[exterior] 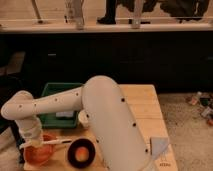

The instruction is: Place brush in red bowl

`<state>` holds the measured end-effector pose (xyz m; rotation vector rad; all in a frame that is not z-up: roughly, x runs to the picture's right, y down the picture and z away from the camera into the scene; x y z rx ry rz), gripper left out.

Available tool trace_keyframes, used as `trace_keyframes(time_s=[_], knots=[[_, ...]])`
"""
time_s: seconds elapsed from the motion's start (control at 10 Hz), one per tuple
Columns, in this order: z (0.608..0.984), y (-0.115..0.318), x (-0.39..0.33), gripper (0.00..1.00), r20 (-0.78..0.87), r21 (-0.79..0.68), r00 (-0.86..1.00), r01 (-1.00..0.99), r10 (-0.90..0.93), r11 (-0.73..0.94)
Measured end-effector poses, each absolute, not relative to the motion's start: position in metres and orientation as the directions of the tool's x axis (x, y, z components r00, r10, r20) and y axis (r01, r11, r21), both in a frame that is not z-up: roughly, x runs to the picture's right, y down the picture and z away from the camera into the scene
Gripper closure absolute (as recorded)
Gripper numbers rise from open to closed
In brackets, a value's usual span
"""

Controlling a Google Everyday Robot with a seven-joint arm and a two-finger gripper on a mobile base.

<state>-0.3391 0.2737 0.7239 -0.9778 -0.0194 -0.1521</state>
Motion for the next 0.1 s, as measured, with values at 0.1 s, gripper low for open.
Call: trace_keyframes(time_s=[0.1], knots=[[0.7247,0.2772,-0.3437,1.00,0.079,-0.829,0.988,0.138,-0.132,0.541]])
